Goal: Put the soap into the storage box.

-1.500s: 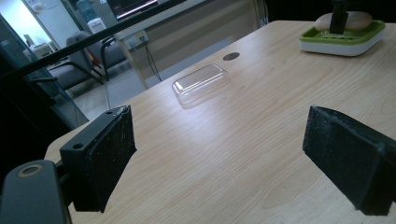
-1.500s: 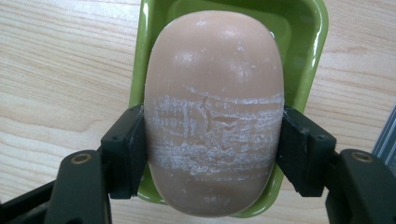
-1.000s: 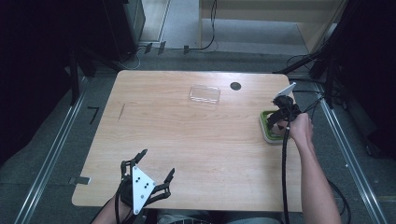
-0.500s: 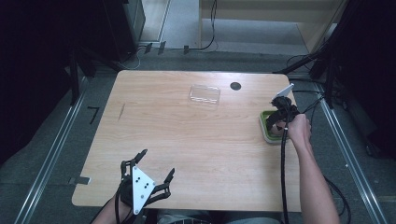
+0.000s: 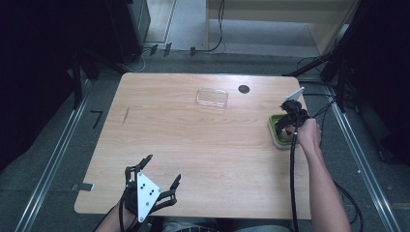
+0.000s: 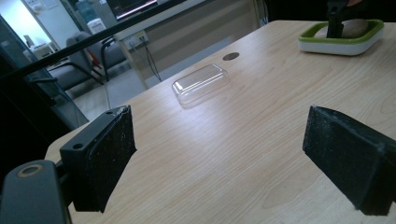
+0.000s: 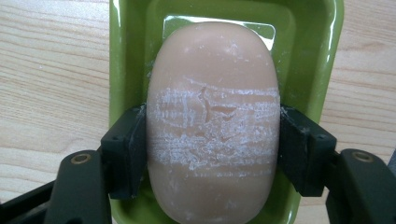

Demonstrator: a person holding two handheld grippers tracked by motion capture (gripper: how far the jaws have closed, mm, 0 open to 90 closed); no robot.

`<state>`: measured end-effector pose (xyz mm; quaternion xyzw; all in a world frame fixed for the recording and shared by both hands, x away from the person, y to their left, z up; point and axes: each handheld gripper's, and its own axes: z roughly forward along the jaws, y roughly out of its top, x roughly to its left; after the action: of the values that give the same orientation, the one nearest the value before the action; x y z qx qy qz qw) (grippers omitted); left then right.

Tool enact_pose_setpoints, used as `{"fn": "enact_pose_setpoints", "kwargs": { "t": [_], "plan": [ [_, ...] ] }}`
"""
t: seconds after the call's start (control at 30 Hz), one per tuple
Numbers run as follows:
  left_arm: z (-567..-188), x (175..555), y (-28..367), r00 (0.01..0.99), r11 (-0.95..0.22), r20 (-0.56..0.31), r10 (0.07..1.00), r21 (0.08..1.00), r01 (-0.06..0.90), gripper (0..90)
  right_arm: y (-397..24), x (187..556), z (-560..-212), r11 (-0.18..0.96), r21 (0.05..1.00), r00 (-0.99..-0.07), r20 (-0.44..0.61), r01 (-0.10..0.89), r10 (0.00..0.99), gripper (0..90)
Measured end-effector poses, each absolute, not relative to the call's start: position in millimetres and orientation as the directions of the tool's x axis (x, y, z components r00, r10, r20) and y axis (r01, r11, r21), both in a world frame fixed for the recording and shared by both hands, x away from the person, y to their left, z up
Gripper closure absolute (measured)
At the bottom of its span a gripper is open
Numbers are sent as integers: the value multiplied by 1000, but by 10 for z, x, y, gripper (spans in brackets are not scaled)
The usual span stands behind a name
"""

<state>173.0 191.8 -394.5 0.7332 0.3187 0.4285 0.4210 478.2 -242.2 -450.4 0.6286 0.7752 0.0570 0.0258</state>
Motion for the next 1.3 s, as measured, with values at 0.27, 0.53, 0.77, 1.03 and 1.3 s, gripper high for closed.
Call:
{"fn": "enact_pose_setpoints", "kwargs": {
  "t": [0.27, 0.53, 0.77, 1.03, 1.3],
  "plan": [
    [-3946, 1732, 1915, 431, -445, 362, 827, 889, 107, 99, -2422, 4779, -4507, 205, 119, -210, 31, 971, 977, 331],
    [-3947, 1738, 1909, 431, -446, 363, 826, 888, 107, 99, -2424, 4762, -4477, 208, 125, -213, 29, 970, 977, 309],
    [-3953, 1762, 1888, 437, -451, 365, 822, 885, 110, 99, -2430, 4732, -4437, 206, 143, -212, 34, 968, 977, 262],
    [-3951, 1765, 1890, 439, -452, 365, 821, 886, 108, 99, -2450, 4654, -4343, 220, 167, -230, 39, 961, 973, 138],
    [-3947, 1747, 1904, 434, -447, 364, 824, 889, 102, 99, -2465, 4539, -4299, 232, 166, -241, 35, 958, 970, 73]
  ]
}}
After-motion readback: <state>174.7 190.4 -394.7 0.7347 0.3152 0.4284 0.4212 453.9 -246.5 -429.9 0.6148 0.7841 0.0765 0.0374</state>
